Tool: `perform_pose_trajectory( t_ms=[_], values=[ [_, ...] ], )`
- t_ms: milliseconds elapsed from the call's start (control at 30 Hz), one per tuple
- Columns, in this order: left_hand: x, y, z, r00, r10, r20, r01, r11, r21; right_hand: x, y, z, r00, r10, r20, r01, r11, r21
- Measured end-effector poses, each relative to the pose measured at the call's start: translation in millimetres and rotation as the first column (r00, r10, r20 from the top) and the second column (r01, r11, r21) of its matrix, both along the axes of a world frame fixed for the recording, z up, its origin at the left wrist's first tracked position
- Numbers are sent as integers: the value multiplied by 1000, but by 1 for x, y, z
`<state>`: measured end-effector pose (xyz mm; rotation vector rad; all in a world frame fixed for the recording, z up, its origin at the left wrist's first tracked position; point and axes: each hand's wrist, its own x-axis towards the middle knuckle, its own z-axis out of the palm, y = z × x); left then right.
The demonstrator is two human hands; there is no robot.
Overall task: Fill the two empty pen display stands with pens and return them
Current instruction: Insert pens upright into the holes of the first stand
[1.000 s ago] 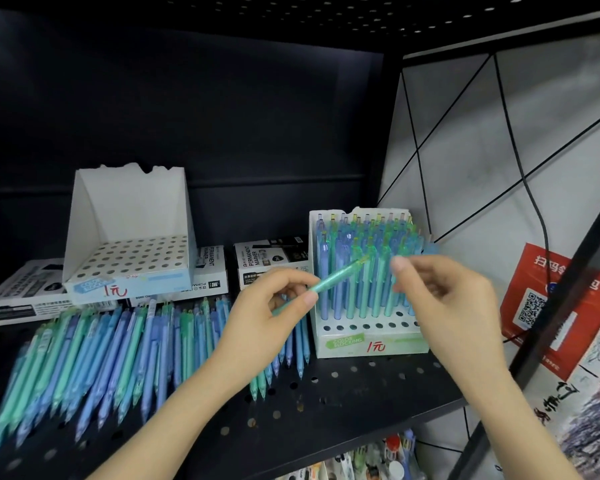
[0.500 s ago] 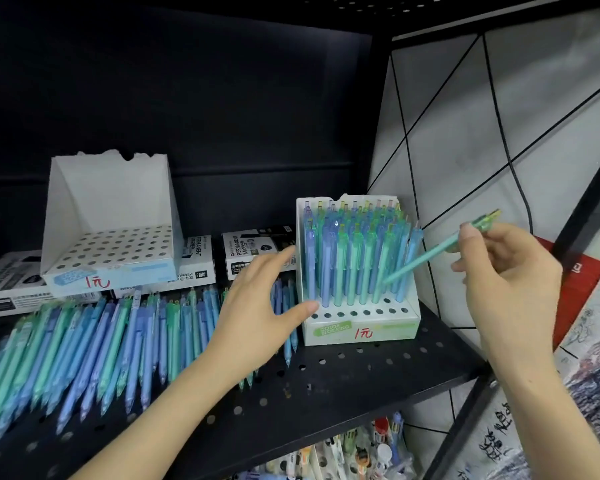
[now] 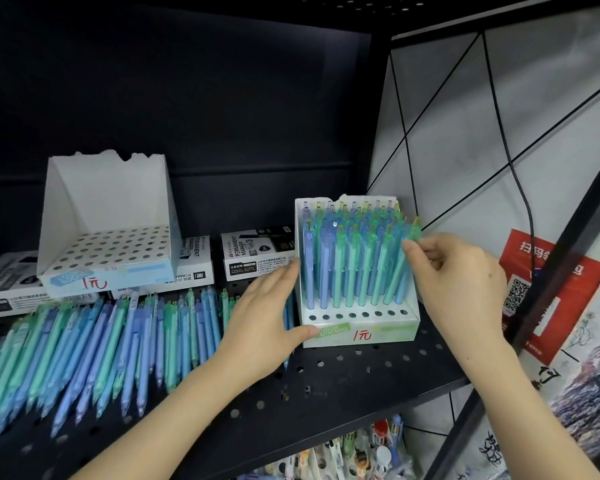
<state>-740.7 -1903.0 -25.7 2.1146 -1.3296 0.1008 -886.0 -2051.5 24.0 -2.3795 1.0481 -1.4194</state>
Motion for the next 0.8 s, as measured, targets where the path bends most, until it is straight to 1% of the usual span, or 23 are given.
perform_pose_trajectory(
  t_ms=[133,233,267,333,400,433,500,600,700,800],
  values=[
    [0,0,-1,1000,-4,6,4,1000,-10,9,-3,-5,991,-23,-129,27,999,30],
    [2,0,-1,1000,-5,19,5,1000,-8,10,-2,-8,980,-86,-182,83,996,-23],
    [2,1,-1,1000,-7,20,7,1000,-2,9,0,-9,980,-112,-165,104,993,-58],
    [4,2,-1,1000,-17,20,16,1000,13,8,6,-12,987,-142,-76,130,982,-139],
    [5,7,2,1000,-16,16,16,1000,9,9,19,-14,994,-105,31,109,973,-203],
    [7,10,5,1000,-2,13,2,1000,-7,11,28,-15,997,-49,64,62,971,-230],
    [12,23,9,998,63,19,-61,996,-61,20,48,-20,989,135,61,-116,963,-243],
    [25,56,11,980,196,43,-191,976,-103,43,76,-32,910,409,-63,-414,898,-147],
    [42,102,8,933,353,65,-351,935,-46,74,99,-49,811,530,-248,-553,832,-31],
    [59,151,6,836,545,57,-547,837,4,103,115,-58,728,593,-345,-627,779,14]
  ],
)
